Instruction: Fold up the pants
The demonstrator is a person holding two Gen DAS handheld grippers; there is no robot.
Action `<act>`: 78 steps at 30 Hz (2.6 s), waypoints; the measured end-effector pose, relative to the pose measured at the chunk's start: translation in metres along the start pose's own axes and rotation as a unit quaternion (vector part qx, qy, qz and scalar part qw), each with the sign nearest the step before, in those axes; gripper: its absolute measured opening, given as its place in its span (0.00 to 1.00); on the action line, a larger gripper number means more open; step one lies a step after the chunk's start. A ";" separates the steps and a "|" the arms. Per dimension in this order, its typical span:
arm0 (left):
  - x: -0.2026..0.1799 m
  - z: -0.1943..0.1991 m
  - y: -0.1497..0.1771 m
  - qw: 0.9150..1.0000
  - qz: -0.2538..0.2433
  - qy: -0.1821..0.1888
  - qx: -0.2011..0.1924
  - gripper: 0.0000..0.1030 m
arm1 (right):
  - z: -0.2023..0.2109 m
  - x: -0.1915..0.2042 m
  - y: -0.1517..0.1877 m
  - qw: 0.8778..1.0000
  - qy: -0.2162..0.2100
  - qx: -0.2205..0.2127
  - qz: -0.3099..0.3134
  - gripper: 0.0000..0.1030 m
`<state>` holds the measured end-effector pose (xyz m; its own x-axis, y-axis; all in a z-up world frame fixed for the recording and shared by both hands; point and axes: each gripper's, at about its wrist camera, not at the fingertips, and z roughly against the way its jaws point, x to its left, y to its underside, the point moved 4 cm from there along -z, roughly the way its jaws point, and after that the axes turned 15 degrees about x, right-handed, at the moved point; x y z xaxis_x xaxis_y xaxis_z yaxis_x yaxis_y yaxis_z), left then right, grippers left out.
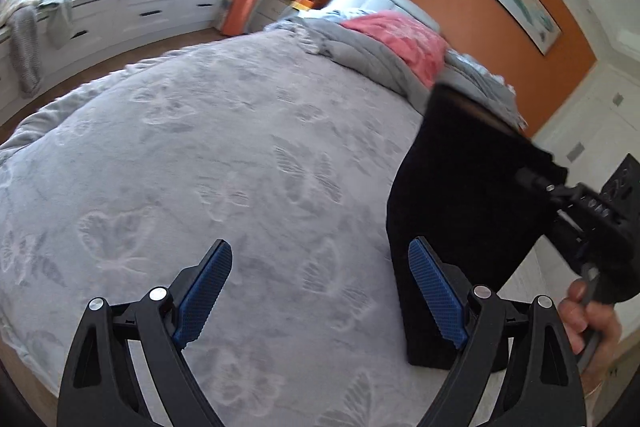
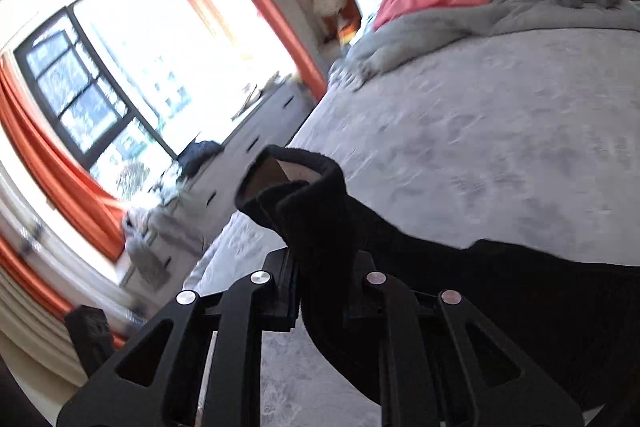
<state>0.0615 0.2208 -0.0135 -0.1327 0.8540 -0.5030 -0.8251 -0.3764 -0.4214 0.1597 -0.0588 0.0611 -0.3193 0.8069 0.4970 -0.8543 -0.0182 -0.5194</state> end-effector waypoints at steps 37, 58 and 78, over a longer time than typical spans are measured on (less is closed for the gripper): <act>-0.108 -0.118 0.091 0.970 -0.082 0.008 0.229 0.52 | 0.086 -0.215 0.196 0.981 0.078 0.105 -0.144 0.58; -0.122 -0.148 0.076 0.968 -0.133 -0.145 0.155 0.69 | 0.013 -0.169 0.155 0.967 0.239 0.080 -0.041 0.21; -0.142 -0.136 0.128 0.954 -0.204 -0.172 0.134 0.74 | 0.088 -0.188 0.252 0.957 0.254 0.050 -0.131 0.07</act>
<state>0.0498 0.0021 -0.0986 0.0939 0.9947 -0.0408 -0.9514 0.0776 -0.2981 -0.0316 -0.2672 -0.1028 0.1307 0.9736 0.1870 -0.9205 0.1892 -0.3417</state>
